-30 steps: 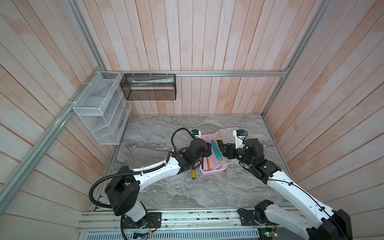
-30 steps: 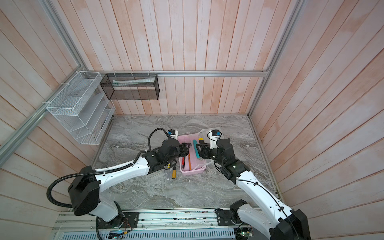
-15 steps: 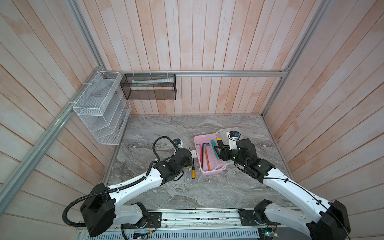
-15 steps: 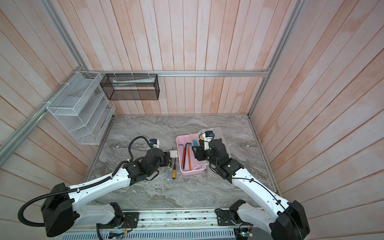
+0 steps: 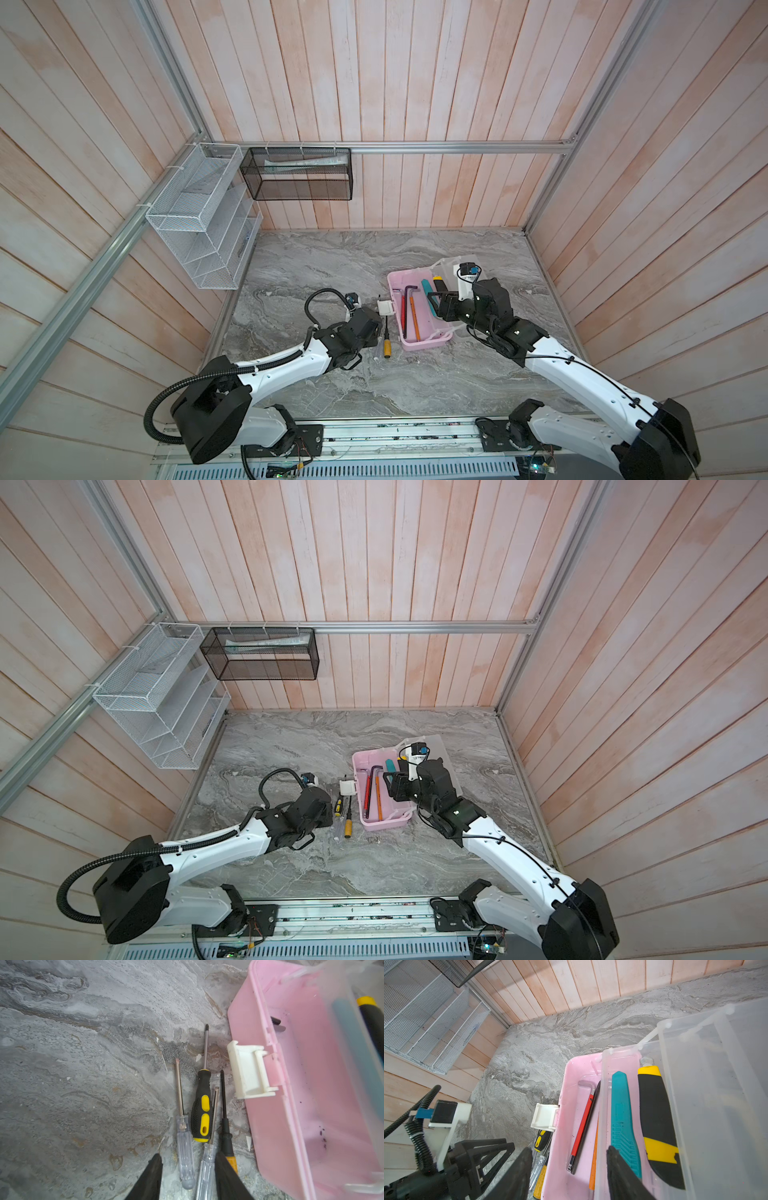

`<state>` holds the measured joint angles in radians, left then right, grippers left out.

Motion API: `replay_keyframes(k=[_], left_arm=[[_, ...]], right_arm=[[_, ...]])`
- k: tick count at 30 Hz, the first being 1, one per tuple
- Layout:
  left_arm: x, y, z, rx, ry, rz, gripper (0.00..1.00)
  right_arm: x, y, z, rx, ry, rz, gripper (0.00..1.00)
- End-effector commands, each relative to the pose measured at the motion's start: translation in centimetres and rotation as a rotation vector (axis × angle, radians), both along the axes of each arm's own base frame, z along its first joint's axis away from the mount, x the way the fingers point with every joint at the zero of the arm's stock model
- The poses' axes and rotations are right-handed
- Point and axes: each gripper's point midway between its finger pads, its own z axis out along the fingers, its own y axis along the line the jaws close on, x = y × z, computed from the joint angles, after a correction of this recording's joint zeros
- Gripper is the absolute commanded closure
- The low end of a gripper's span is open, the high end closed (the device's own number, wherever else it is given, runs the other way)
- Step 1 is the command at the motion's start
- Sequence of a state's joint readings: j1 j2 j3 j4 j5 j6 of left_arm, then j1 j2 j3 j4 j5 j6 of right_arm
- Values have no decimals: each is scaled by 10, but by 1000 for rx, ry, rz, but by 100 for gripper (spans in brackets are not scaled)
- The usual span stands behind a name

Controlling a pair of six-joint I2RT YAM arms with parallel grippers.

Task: Pack the tool kit
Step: 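Move the left gripper over the clear-handled screwdriver and lower onto it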

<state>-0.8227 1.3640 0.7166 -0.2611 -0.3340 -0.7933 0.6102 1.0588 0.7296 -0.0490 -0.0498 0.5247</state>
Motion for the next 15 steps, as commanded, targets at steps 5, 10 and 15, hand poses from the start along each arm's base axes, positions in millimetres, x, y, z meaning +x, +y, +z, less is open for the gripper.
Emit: replay_keyframes(k=[5,10,15], left_arm=[[-3,-8,-23,-23,52,-15,58],[-3,-10,-32,-17,73,-14,59],[-3,-11,-42,2,91,-17,59]], right_arm=[[-6,2,-8,25,18,7,44],[-6,-2,-8,13,17,-7,44],[-5,-1,-7,17,10,-8,44]])
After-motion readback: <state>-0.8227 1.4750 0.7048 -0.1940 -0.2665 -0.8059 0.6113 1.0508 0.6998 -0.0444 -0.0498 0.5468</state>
